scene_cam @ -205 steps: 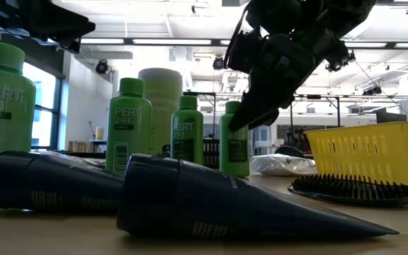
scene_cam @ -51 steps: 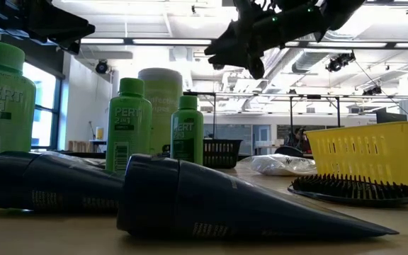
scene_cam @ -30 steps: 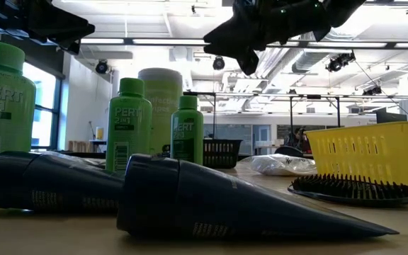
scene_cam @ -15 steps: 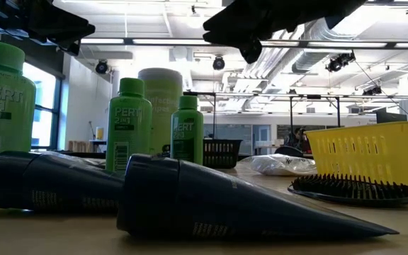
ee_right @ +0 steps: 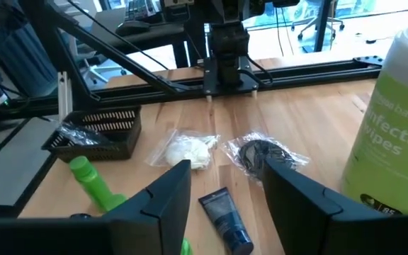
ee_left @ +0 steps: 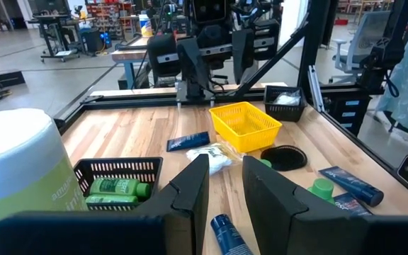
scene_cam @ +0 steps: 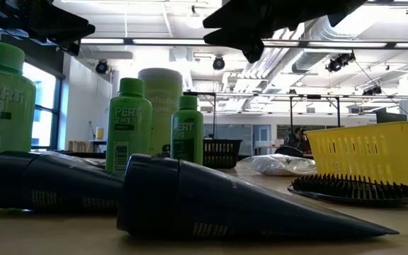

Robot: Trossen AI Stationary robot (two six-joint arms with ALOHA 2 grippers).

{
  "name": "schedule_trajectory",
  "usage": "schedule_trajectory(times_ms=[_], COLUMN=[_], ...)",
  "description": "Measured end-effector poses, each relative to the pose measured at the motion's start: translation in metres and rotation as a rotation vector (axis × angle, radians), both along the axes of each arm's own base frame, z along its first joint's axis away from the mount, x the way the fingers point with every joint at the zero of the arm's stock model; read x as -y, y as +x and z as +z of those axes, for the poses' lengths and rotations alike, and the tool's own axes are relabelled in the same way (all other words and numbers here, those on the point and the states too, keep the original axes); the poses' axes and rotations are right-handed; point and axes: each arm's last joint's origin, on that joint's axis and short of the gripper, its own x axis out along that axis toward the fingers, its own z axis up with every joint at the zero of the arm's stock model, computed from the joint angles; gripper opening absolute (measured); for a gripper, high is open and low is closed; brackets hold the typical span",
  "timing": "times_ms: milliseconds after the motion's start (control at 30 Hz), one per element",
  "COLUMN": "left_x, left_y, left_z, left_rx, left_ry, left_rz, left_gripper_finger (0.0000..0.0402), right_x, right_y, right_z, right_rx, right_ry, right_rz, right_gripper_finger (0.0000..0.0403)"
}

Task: Pick & Place Travel size toiletries
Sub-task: Put the green shampoo bottle into the top black bin

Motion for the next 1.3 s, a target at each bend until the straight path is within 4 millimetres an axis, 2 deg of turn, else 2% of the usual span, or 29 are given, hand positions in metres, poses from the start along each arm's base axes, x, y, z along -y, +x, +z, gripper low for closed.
schedule_trajectory(times_ms=[167,267,400,567,700,833,1100,1300], left_x=[0.000,0.000,0.000,0.000,-0.001,-0.001,-0.001,-0.001], left_y=[0.000,0.000,0.000,0.000,0.000,0.000,0.000,0.000], left_z=[0.000,0.000,0.000,0.000,0.000,0.000,0.000,0.000], left_rx=[0.001,0.002,0.002,0.002,0.002,0.001,0.000,-0.002], left_ry=[0.007,0.035,0.041,0.042,0.044,0.046,0.043,0.042], left_rz=[0.000,-0.002,-0.002,-0.002,0.023,0.045,0.047,0.048], left_gripper_finger=[0.0084,0.0084,0.0084,0.0084,0.0084,0.0084,0.0084,0.0084], right_x=[0.000,-0.005,-0.013,-0.023,-0.028,-0.029,-0.032,-0.039], right_y=[0.000,0.002,0.005,0.004,0.003,0.008,0.022,0.023], right_z=[0.000,-0.005,-0.012,-0.012,-0.012,-0.025,-0.063,-0.072], right_rx=[-0.004,-0.013,-0.021,-0.011,-0.017,-0.058,-0.154,-0.179], right_ry=[0.088,0.074,0.058,0.053,0.053,0.101,0.125,0.130], right_rz=[-0.024,-0.049,-0.089,-0.081,-0.066,-0.082,-0.094,-0.047], right_gripper_finger=[0.0165,0.0173,0.0200,0.0243,0.0255,0.0250,0.0244,0.0244])
